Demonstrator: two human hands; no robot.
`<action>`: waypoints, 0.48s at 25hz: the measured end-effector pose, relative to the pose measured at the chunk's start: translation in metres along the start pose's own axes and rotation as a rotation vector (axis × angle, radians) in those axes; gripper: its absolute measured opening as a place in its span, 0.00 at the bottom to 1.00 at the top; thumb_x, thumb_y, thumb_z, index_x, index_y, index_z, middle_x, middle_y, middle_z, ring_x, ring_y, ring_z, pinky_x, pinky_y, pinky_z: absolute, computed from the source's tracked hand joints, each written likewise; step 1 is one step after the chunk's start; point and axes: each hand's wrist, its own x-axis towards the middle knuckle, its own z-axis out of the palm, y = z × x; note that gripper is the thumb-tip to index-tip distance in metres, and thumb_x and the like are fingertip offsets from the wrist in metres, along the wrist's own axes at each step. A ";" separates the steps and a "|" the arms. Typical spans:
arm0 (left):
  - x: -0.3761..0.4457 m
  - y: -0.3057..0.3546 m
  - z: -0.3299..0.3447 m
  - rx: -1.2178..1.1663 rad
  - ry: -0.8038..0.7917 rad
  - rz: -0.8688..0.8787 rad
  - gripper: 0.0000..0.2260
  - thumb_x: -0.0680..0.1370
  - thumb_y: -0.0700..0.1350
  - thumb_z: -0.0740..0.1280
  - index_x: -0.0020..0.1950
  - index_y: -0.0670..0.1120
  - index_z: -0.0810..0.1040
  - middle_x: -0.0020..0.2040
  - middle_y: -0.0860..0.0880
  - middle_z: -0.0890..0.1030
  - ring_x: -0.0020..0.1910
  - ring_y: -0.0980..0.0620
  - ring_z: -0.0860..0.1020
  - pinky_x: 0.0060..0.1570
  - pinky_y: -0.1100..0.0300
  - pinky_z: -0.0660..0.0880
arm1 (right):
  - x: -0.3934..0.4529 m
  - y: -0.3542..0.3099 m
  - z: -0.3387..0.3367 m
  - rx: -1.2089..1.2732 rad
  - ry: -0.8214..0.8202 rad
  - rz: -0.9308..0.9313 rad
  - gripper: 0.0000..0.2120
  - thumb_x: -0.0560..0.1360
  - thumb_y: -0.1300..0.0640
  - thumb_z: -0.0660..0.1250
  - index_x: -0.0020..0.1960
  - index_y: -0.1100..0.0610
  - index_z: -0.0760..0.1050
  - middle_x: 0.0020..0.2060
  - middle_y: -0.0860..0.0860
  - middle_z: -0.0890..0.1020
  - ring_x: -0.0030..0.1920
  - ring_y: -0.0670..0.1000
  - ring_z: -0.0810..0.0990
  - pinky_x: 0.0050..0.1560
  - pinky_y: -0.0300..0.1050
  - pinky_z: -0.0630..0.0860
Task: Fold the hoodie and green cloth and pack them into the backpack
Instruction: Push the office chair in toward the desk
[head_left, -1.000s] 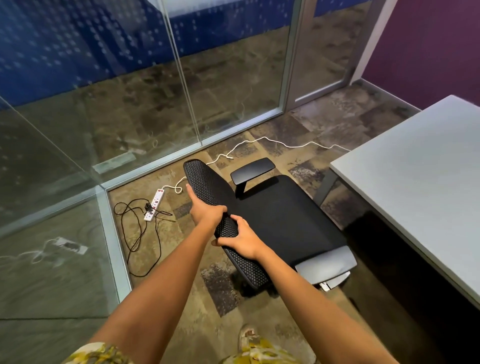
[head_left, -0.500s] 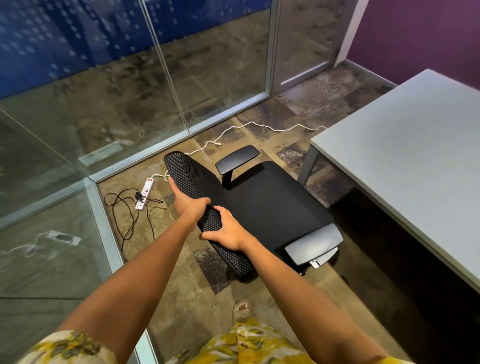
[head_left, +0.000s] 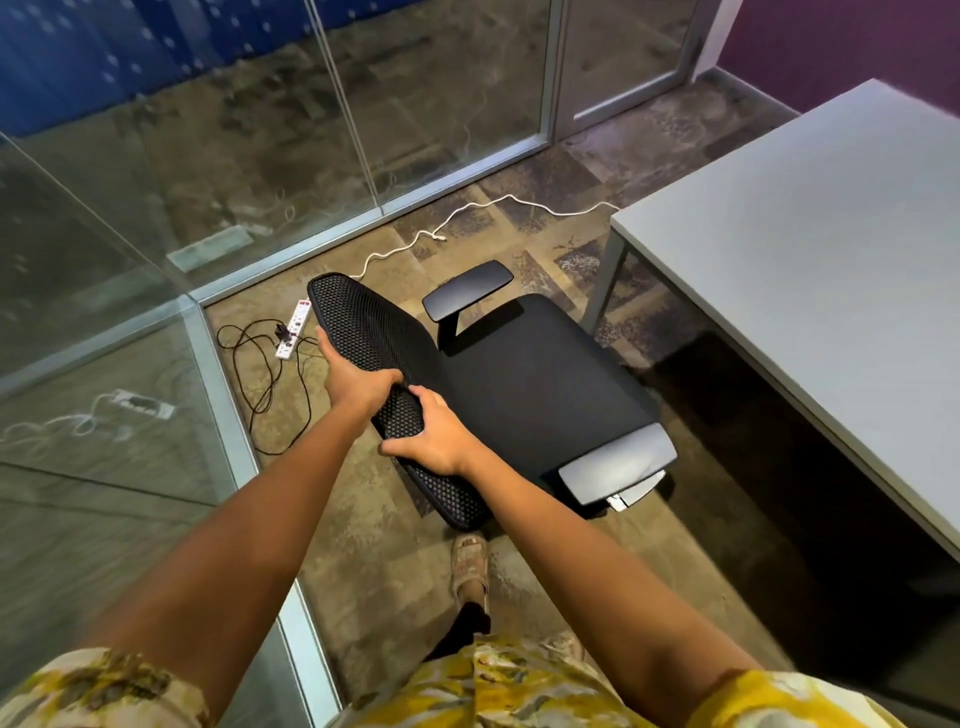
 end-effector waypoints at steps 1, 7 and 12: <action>-0.006 -0.004 -0.002 0.008 -0.004 -0.001 0.55 0.68 0.40 0.78 0.81 0.55 0.42 0.66 0.42 0.75 0.60 0.42 0.76 0.55 0.53 0.75 | -0.007 0.002 0.004 0.004 0.001 0.002 0.51 0.67 0.46 0.77 0.80 0.55 0.51 0.77 0.53 0.58 0.74 0.54 0.63 0.73 0.53 0.65; -0.031 -0.020 -0.013 0.077 -0.018 0.021 0.54 0.69 0.41 0.78 0.81 0.52 0.42 0.68 0.42 0.74 0.61 0.42 0.76 0.57 0.52 0.73 | -0.034 0.011 0.024 -0.057 0.006 -0.013 0.52 0.66 0.43 0.76 0.80 0.53 0.51 0.78 0.53 0.58 0.76 0.54 0.61 0.74 0.54 0.63; -0.026 -0.023 -0.020 0.134 -0.096 0.066 0.56 0.68 0.41 0.79 0.81 0.53 0.41 0.71 0.43 0.70 0.65 0.41 0.73 0.62 0.48 0.74 | -0.038 0.007 0.027 -0.130 -0.025 -0.037 0.55 0.65 0.40 0.76 0.81 0.51 0.48 0.79 0.55 0.55 0.78 0.56 0.56 0.76 0.55 0.60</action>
